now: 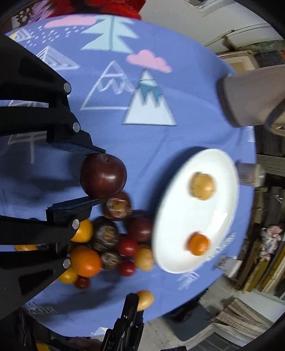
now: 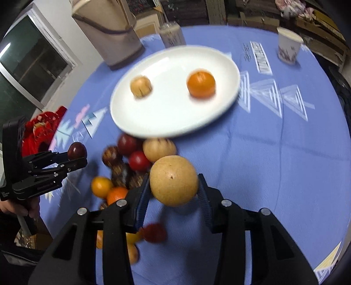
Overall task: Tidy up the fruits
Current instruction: 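Place the plum and pale pear on the plate and release both tools, then grasp a striped melon-pear with the left tool while the right tool grasps another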
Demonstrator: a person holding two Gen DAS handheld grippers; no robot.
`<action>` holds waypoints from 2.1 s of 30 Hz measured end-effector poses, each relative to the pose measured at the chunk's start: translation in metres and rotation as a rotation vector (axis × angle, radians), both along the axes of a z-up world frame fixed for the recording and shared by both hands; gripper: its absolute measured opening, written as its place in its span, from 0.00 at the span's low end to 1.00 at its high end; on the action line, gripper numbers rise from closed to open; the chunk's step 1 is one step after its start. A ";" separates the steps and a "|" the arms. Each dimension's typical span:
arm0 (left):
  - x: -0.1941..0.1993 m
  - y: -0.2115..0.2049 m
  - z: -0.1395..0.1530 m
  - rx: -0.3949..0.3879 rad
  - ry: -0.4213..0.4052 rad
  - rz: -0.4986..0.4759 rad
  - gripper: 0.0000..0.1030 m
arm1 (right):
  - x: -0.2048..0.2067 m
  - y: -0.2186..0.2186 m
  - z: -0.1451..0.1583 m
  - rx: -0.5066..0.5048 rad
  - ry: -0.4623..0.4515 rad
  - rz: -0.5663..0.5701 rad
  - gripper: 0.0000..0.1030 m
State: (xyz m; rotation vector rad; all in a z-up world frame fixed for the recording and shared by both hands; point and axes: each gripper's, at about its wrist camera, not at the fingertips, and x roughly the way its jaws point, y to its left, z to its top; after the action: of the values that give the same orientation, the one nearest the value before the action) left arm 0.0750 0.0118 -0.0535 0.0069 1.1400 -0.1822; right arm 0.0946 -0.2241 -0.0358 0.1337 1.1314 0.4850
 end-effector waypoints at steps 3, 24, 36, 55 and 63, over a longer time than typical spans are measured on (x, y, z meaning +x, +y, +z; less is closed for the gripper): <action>0.014 -0.002 0.017 -0.020 -0.035 -0.009 0.36 | 0.015 0.003 0.014 0.014 -0.036 0.003 0.40; 0.209 -0.063 -0.010 -0.005 -0.036 -0.070 0.36 | 0.196 0.035 -0.038 -0.106 -0.089 -0.043 0.40; 0.205 -0.058 -0.015 -0.003 -0.028 -0.033 0.52 | 0.188 0.037 -0.027 -0.106 -0.118 -0.062 0.47; 0.052 -0.034 0.035 -0.008 -0.053 0.032 0.78 | 0.012 -0.016 0.016 -0.118 -0.166 -0.052 0.91; -0.009 -0.040 0.009 0.052 0.037 -0.053 0.84 | -0.057 0.001 -0.015 -0.212 -0.081 0.062 0.91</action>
State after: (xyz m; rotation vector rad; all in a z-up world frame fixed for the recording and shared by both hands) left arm 0.0664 -0.0282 -0.0442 0.0801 1.1816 -0.2009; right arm 0.0379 -0.2227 -0.0509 -0.1050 1.1023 0.4185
